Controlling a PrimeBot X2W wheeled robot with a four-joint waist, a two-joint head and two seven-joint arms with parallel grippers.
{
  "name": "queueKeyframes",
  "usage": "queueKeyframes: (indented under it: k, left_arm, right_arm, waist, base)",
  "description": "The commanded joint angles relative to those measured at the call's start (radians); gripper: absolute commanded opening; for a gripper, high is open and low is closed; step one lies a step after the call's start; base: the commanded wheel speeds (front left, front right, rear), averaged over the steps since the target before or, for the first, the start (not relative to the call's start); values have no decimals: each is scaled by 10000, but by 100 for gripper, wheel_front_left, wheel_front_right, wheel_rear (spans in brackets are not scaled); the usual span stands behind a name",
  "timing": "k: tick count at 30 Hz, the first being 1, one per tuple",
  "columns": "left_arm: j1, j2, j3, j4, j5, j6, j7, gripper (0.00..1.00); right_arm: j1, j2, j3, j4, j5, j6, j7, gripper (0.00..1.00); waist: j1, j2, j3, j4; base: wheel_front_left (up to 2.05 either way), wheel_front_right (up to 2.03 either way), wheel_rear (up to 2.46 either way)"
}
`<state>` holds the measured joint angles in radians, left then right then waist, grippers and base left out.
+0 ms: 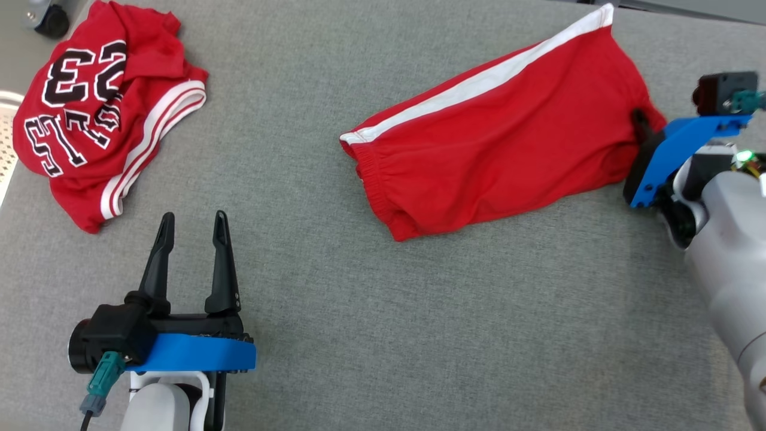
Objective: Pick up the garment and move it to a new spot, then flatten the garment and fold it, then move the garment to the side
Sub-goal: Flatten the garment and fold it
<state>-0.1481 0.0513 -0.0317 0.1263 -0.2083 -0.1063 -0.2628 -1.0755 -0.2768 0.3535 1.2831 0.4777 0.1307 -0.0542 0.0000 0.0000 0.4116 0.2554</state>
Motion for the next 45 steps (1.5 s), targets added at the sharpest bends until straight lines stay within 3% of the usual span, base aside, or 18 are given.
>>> queueKeyframes:
  k: [1,7,16,24,29,36,45]
  left_arm:
    - [-73,-10,8,-7,116,7,-29,100]
    - [313,-13,219,156,331,4,-29,100]
    - [1104,-11,801,367,661,-85,-29,100]
    - [1495,-14,1172,239,748,-146,-29,100]
    - [1496,-10,1299,265,810,-165,-29,100]
    - [1492,-10,1351,361,844,-194,-29,100]
    - [1672,-12,1301,394,756,-223,-29,100]
  right_arm:
    - [441,80,50,121,102,2,8,0]
    - [1218,224,132,-424,761,2,-540,0]
    - [3607,-320,218,-1926,2607,2,-1279,0]
    - [5329,-1082,-22,-2815,3904,2,-1631,0]
    - [5533,-1228,62,-3011,4077,2,-1694,0]
    - [5114,-890,143,-3340,4070,2,-1946,0]
    - [4946,-424,969,-5060,3408,2,-2074,0]
  waist:
    - [0,0,-192,-152]
    - [0,0,-905,-664]
    - [0,0,-2128,-1564]
    - [0,0,-2413,-2160]
    - [0,0,-2371,-2300]
    - [0,0,-2548,-2365]
    - [0,0,-2991,-2264]
  base:
    - [0,0,0]
    - [0,0,0]
    - [0,0,0]
    - [0,0,0]
    - [0,0,0]
    - [0,0,0]
    - [0,0,0]
